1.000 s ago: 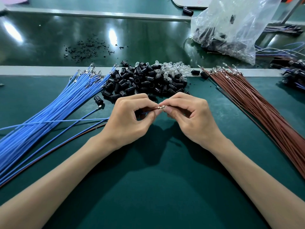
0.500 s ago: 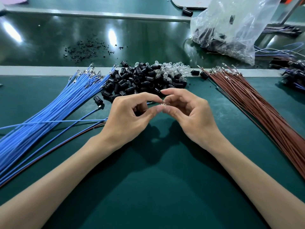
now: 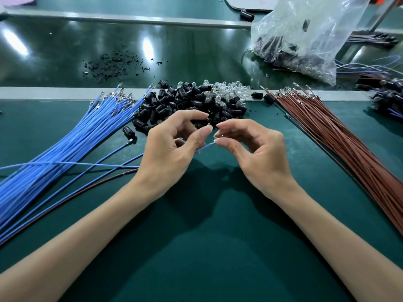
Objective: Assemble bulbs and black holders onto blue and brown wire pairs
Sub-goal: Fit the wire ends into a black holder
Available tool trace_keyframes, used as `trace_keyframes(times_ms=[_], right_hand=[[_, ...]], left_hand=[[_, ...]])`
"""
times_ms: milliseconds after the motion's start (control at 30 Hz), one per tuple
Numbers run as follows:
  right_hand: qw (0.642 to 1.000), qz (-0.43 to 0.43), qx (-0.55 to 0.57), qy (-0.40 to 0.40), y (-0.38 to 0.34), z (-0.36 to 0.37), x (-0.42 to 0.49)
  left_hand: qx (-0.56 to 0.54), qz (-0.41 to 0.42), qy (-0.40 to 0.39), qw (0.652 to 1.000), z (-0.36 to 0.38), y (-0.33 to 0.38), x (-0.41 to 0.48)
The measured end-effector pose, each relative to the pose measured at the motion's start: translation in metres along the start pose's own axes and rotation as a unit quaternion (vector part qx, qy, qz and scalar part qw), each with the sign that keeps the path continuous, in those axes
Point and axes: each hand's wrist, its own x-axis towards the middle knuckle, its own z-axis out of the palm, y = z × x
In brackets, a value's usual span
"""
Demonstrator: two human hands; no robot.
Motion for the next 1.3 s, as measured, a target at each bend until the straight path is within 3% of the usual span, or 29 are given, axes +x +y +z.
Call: trace_keyframes(times_ms=[200, 433, 733, 967, 1300], right_hand=[[1.000, -0.007, -0.011, 0.010, 0.000, 0.001, 0.000], [0.991, -0.081, -0.080, 0.065, 0.000, 0.000, -0.002], [0.990, -0.097, -0.065, 0.081, 0.001, 0.000, -0.003], [0.988, -0.098, -0.069, 0.095, 0.002, 0.001, -0.004], [0.996, -0.069, -0.006, 0.047, 0.004, 0.000, -0.004]], left_hand=[[0.029, 0.031, -0.016, 0.999, 0.002, 0.003, -0.002], [0.066, -0.039, -0.044, 0.996, 0.002, 0.005, -0.001], [-0.032, -0.114, -0.043, 0.992, 0.005, 0.013, -0.002], [-0.048, -0.148, -0.053, 0.987, 0.007, 0.016, -0.002], [-0.016, -0.156, -0.119, 0.980, -0.005, 0.020, 0.004]])
